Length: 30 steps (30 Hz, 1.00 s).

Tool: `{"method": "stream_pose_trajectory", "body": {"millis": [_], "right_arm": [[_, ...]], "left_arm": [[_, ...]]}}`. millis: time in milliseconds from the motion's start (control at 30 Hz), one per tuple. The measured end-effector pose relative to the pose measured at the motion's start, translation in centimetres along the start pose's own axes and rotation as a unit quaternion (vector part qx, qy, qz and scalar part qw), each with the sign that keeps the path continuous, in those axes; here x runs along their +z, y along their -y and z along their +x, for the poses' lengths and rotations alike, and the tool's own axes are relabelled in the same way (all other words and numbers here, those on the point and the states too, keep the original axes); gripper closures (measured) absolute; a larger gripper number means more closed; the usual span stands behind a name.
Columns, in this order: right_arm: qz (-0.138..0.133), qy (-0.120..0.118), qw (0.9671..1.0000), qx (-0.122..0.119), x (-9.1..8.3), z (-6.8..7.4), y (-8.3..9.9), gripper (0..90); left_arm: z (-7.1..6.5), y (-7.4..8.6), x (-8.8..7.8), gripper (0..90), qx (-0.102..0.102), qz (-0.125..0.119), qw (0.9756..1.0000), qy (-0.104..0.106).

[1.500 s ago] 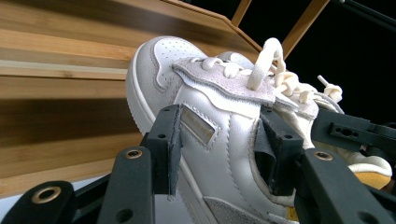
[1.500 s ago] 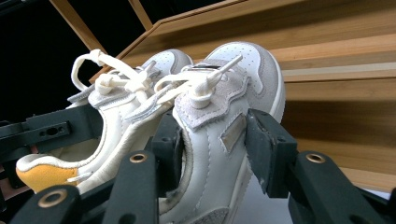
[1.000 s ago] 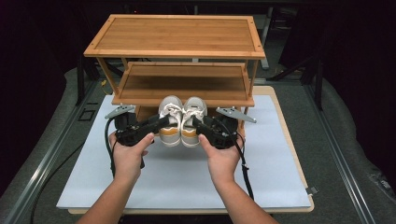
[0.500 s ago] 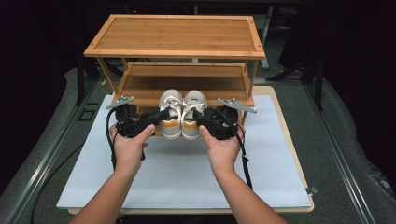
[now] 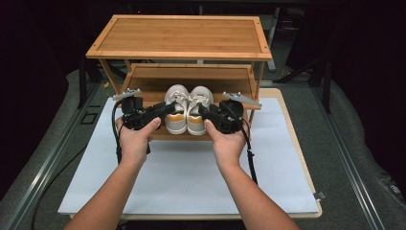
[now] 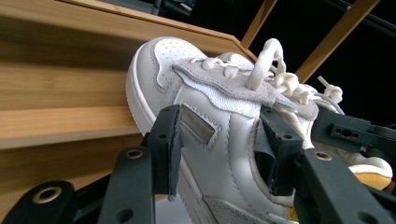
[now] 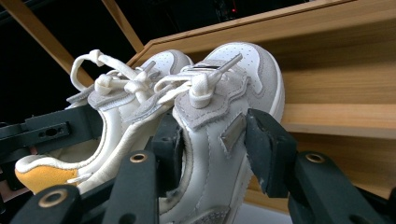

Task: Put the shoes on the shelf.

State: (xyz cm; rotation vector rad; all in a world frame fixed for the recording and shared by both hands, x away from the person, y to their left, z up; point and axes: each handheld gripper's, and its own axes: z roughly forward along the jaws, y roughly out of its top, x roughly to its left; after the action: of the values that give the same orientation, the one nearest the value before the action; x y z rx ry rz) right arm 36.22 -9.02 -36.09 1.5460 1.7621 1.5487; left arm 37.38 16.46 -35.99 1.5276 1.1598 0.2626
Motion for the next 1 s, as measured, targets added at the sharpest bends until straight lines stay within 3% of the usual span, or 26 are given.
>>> {"method": "stream_pose_trajectory", "body": {"millis": [100,533,1000], "right_arm": [[0.007,0.002,1.0000,0.005,0.5,-0.4,-0.4,57.9],[0.013,0.005,0.9998,0.012,2.3,-1.2,-1.9,57.9],[0.021,0.009,0.9997,0.009,3.8,-1.6,-2.4,57.8]], "left_arm": [[0.5,-0.5,0.8,55.2,-0.013,0.007,0.9999,0.006],[1.6,-2.1,2.4,55.1,-0.015,0.011,0.9998,0.003],[2.7,-2.4,3.5,55.0,-0.026,0.016,0.9995,0.007]]}}
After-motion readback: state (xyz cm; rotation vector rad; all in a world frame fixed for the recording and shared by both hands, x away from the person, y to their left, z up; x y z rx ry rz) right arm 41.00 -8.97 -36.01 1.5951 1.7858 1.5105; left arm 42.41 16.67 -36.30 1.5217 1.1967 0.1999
